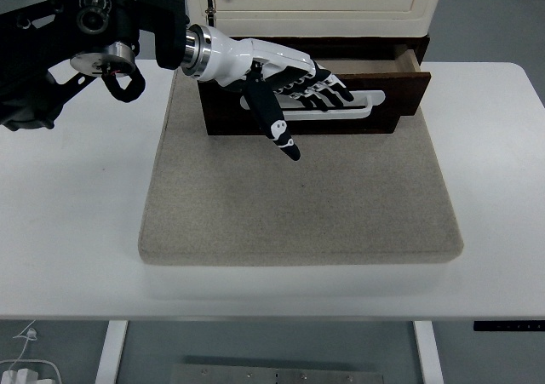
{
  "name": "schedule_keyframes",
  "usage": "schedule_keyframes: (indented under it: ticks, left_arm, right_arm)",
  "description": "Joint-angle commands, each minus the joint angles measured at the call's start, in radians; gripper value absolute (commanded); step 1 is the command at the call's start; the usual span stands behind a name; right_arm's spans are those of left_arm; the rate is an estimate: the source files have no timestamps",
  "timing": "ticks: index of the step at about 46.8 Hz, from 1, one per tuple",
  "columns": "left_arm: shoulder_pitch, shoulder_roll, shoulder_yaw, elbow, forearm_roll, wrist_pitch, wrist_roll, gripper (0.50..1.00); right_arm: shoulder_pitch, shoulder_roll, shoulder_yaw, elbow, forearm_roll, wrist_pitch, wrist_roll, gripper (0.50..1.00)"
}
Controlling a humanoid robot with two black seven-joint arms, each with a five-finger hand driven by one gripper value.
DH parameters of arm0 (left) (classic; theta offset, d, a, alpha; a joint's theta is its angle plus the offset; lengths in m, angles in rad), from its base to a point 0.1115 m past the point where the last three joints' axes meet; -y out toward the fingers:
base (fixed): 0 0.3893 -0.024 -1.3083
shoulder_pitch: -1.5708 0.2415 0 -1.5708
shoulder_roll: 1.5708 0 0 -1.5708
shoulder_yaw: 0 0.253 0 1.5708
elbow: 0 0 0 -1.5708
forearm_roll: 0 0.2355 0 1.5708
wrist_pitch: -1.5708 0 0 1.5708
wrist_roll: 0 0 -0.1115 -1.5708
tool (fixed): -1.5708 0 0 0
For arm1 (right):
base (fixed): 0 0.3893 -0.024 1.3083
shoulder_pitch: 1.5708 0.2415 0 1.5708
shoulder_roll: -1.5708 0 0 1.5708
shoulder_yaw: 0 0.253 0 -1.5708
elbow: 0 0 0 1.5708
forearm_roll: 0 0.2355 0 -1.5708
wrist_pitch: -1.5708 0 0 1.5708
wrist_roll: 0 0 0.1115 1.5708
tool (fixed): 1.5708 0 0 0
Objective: Open the drawer under the combination cabinet
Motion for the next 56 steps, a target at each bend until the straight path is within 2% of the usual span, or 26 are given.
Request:
schedule_keyframes:
  ticks: [1, 18, 35, 43, 49, 56]
  left_arm:
    - [-0.004, 0.002, -0.006, -0.004, -0.023, -0.001, 0.000, 1.000]
    - [-0.005, -0.004, -0.176, -0.016, -0.072, -0.015, -0.023, 1.000]
    - [0.010, -0.006, -0.418, 0.045, -0.139, -0.001, -0.184, 1.000]
    - [0.010, -0.006, -0.529, 0.102, -0.149, -0.001, -0.226, 1.000]
    - [0.010, -0.004, -0.566, 0.142, -0.190, 0.001, -0.255, 1.000]
    - [0.012, 0.003, -0.636, 0.180, -0.222, 0.018, -0.324, 1.000]
  right_arm:
    - [0.000, 0.000, 0.000, 0.000, 0.000, 0.000, 0.000, 0.928]
    - [0.000, 0.000, 0.000, 0.000, 0.000, 0.000, 0.000, 0.928]
    - [0.000, 0.000, 0.000, 0.000, 0.000, 0.000, 0.000, 0.928]
    - [0.000, 0.000, 0.000, 0.000, 0.000, 0.000, 0.000, 0.928]
    - [0.000, 0.000, 0.000, 0.000, 0.000, 0.000, 0.000, 0.928]
    - [0.000, 0.000, 0.000, 0.000, 0.000, 0.000, 0.000, 0.928]
